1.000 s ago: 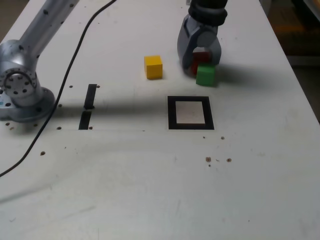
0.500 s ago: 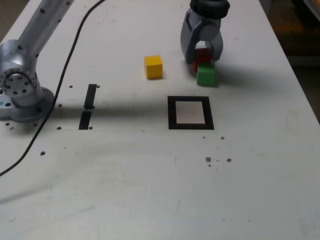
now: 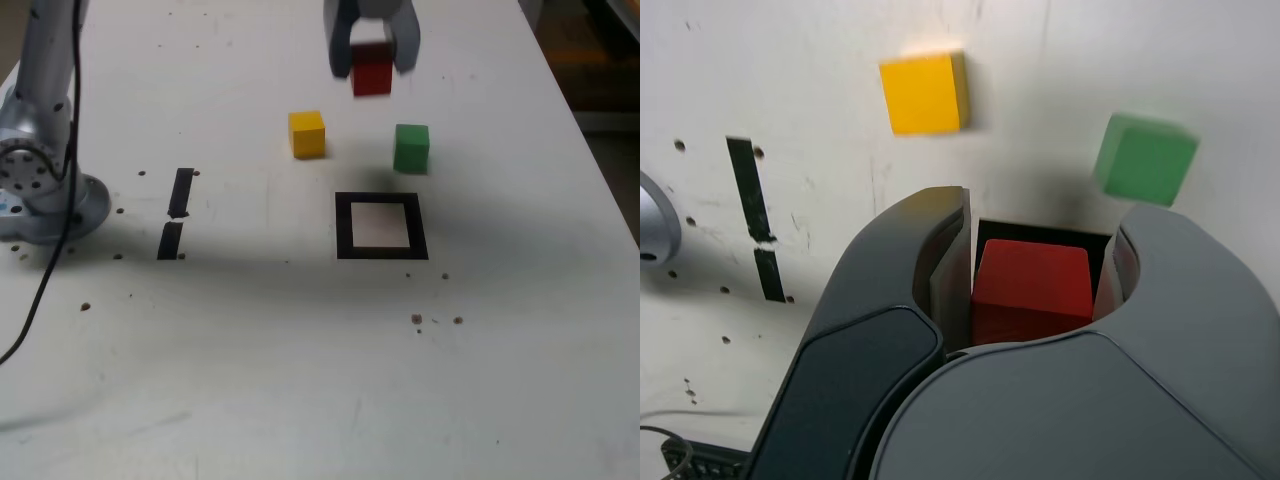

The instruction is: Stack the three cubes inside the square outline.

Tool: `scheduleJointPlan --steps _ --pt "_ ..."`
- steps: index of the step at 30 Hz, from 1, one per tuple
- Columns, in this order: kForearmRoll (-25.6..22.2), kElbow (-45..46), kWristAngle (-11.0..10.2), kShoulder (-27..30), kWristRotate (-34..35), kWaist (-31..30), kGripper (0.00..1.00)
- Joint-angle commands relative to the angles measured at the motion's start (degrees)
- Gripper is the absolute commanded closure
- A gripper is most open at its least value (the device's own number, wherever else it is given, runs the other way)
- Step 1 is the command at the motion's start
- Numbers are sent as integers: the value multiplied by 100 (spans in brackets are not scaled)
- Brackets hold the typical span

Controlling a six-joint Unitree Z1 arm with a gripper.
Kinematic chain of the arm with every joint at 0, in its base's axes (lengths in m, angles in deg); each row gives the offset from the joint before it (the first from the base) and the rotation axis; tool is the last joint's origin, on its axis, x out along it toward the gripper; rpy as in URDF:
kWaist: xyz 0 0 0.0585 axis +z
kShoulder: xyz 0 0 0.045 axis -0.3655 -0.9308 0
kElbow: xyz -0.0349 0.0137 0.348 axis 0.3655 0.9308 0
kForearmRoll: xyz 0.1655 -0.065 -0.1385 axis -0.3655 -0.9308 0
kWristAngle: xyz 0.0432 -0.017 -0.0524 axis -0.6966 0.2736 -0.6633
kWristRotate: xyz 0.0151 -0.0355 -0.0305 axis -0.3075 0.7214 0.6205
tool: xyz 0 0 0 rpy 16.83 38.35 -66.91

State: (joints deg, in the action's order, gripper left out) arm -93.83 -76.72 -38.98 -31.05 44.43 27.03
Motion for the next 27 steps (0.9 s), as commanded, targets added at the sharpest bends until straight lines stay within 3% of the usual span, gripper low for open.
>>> scheduleJointPlan --steps 1,6,9,13,27 --pt "16 120 3 -103 228 -338 74" --pt "331 657 250 -176 620 -862 74" --pt "691 1018 452 -200 678 -962 74" --pt "1072 1283 573 -272 697 -1031 74" --pt "1935 1877 513 -509 793 -1043 74"
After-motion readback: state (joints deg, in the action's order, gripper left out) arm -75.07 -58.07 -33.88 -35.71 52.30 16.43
